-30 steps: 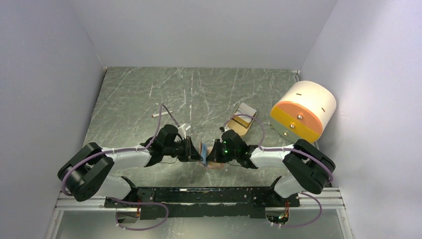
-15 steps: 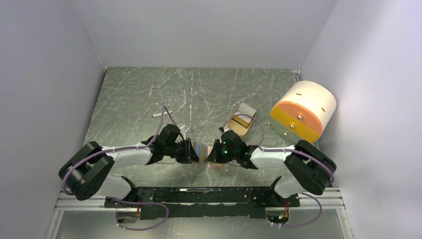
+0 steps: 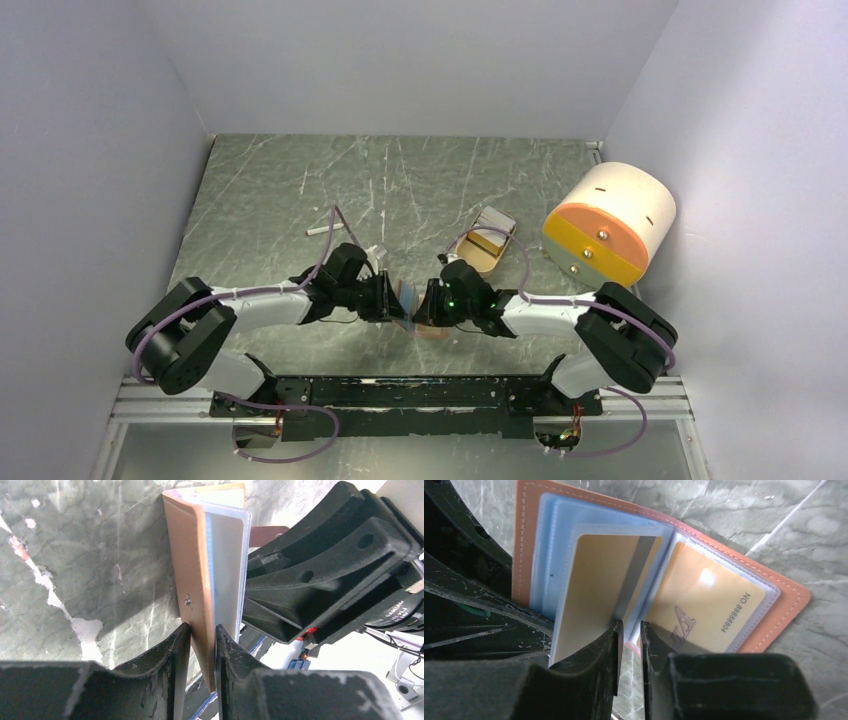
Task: Put the credit cards into the card holder
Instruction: Turn over the card slot in the card holder.
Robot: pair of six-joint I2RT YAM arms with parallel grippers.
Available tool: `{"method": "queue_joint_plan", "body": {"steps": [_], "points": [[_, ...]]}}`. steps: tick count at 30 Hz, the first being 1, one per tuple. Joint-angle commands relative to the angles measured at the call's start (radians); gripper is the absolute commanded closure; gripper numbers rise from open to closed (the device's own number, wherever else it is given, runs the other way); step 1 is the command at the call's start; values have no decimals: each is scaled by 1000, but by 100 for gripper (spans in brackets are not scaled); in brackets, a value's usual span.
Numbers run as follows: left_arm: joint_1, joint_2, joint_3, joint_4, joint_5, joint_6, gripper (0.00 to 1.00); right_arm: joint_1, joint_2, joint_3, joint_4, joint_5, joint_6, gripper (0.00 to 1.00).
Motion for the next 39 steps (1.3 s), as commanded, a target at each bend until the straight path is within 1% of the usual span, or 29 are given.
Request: {"method": "queue_joint_plan", "body": {"steps": [1,3,7,8,11,15,17,18,21,25,32,39], "points": [[3,-5,42,-8,-18,27,70,7,-91,27,-83,75,-34,74],[3,-14,43,-21,-29,32,72,7,-131,21,-100,83,-33,70],[3,-35,57,-51,-44,36,89,7,-192,39,-140,106,-18,65],[1,-42,60,-68,-58,38,91,8,-206,45,-141,103,-7,65],[-6,-57,79,-128,-110,59,91,8,-233,87,-150,119,18,53],[-23,-73,104,-179,-151,66,91,9,-189,154,-194,164,9,48],[-42,-86,128,-220,-191,70,89,9,-155,169,-189,151,9,43],[-53,-91,153,-249,-223,73,89,9,-140,172,-179,142,13,42],[-83,-83,212,-341,-299,92,88,11,-108,177,-151,124,23,42],[-97,-57,237,-379,-330,93,89,11,-67,193,-147,133,20,43],[-102,-61,219,-369,-325,83,90,12,-23,197,-199,172,0,49],[-103,-86,188,-344,-289,79,89,10,-56,167,-271,243,-19,53]]}}
